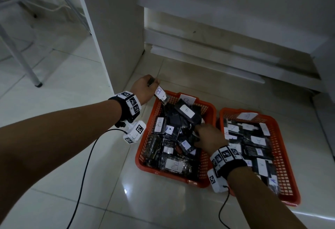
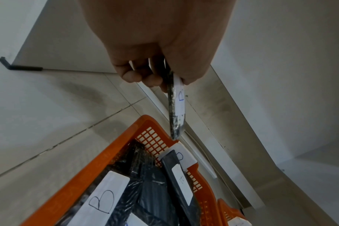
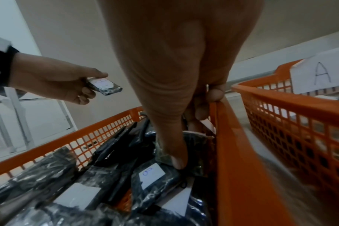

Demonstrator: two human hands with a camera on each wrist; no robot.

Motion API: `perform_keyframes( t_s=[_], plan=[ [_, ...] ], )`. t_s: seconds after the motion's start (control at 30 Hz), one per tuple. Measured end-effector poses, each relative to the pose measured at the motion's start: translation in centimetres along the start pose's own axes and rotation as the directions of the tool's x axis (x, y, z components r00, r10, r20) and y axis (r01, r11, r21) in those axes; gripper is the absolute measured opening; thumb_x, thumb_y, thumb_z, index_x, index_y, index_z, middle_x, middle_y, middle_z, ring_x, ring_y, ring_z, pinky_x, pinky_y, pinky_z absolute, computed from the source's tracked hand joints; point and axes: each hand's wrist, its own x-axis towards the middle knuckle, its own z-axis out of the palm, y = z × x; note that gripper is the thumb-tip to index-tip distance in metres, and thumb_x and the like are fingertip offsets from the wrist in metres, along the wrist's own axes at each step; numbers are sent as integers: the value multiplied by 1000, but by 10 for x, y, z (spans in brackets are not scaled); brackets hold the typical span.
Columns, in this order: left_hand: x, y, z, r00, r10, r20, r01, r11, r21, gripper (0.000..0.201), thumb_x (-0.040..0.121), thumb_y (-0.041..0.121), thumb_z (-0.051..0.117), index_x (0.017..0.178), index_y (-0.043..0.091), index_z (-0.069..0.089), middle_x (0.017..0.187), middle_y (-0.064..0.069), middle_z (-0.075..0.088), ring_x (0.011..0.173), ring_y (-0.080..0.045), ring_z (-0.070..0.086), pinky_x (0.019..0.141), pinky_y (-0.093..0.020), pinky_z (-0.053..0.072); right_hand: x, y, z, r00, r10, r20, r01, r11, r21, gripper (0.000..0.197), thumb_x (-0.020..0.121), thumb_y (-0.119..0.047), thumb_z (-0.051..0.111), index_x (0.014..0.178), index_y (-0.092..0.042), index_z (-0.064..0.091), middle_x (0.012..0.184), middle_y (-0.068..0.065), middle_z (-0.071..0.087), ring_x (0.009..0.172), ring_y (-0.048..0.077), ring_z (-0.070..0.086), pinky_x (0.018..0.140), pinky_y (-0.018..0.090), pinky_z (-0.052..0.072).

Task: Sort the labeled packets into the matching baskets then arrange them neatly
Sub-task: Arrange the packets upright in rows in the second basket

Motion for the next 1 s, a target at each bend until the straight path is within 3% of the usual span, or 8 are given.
perform_keyframes(
  t_s=[0.2,0.43,0.53,0.63,0.7,0.77,0.87,1.0],
  plan=[
    [-1,6,1,1000,22,-2,-22,999,28,34,103,42,54,90,12,61,83,-2,67,75,-18,61,59,-26,41,-2,6,-1,1000,13,11,-13,998,68,53,75,-44,82,116,-21,58,118,2,57,114,25,53,87,39,53],
    [7,1,-2,999,-3,-36,3,1000,-15,30,101,44,56,81,23,57,76,5,65,74,-22,65,65,-33,49,-8,-18,-34,997,-35,-66,60,903,425,46,73,-50,82,95,-31,45,84,-7,63,71,13,63,54,34,50],
    [6,3,0,999,-7,-52,7,1000,-3,31,102,42,56,85,17,60,73,9,61,72,-21,64,64,-33,47,7,-53,-44,984,-80,-161,147,877,457,42,78,-49,79,98,-33,45,83,-9,61,72,8,60,56,35,48],
    [3,2,2,999,4,-40,-3,1000,18,31,103,42,55,86,17,59,73,8,62,71,-19,63,62,-32,46,30,-72,-41,984,-112,-136,165,850,500,47,83,-49,81,108,-28,47,91,-11,58,80,13,59,59,29,39],
    [4,-2,2,1000,3,-25,-3,1000,10,30,103,41,55,82,19,56,73,4,63,71,-21,63,63,-32,47,35,-67,-39,988,-99,-117,146,840,523,52,83,-58,79,113,-27,50,100,-12,58,87,10,59,66,28,44],
    [4,-9,0,1000,-9,-27,9,1000,-9,30,102,41,56,77,24,53,74,4,63,72,-20,63,61,-30,46,28,-50,-37,990,-8,-139,83,837,541,34,90,-53,73,105,-29,53,100,-12,61,86,6,60,72,33,53],
    [5,-15,-4,998,-29,-49,29,1000,0,33,103,38,56,73,26,49,72,7,59,67,-14,58,56,-26,39,8,-11,-22,992,114,-56,-71,864,498,14,93,-36,70,90,-30,57,86,-9,67,77,9,66,76,43,60],
    [10,-17,-2,997,-50,-54,50,999,2,29,102,39,56,77,25,52,72,7,60,71,-20,62,60,-28,42,-8,-2,-7,996,37,82,-48,989,139,29,88,-49,73,82,-25,60,78,-8,63,73,11,63,73,35,58]
  ],
)
